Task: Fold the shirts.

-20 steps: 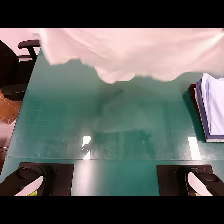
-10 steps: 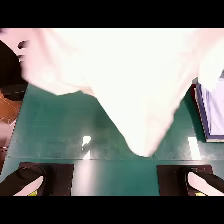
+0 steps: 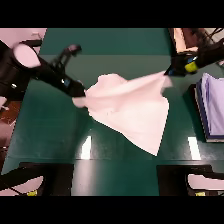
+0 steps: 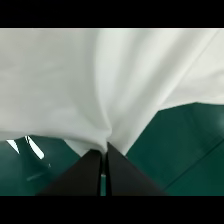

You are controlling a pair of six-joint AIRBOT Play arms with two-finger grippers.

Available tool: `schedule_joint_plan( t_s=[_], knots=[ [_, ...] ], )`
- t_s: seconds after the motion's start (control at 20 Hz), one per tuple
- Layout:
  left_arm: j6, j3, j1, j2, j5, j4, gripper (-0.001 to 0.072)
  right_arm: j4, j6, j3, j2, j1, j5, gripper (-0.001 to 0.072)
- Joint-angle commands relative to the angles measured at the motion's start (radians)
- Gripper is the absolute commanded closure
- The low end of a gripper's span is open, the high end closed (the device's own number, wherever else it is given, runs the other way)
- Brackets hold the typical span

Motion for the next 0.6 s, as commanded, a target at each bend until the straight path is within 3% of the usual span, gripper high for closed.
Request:
schedule_joint_plan(
  t_s=[0.0, 0.15, 0.25, 0.3, 0.55],
  knots=[
    [0.032, -0.163, -0.019, 0.002, -0.046, -0.005, 0.0681, -0.017, -0.009, -0.129, 0.026, 0.026, -0.014, 0.0696],
    [0.042, -0.179, -0.073, 0.01, -0.058, -0.01, 0.066, -0.017, -0.009, -0.198, 0.095, 0.026, -0.065, 0.0696],
    [0.042, -0.179, -0.094, 0.01, -0.019, -0.021, 0.0107, -0.017, -0.009, -0.217, 0.126, 0.026, -0.087, 0.0696],
    [0.042, -0.176, -0.093, 0.011, 0.014, -0.028, 0.0055, -0.016, -0.009, -0.217, 0.132, 0.026, -0.09, 0.0696],
    [0.004, -0.098, 0.052, 0.008, 0.283, 0.002, 0.0055, -0.015, -0.008, -0.216, 0.135, 0.026, -0.095, 0.0696]
  ],
)
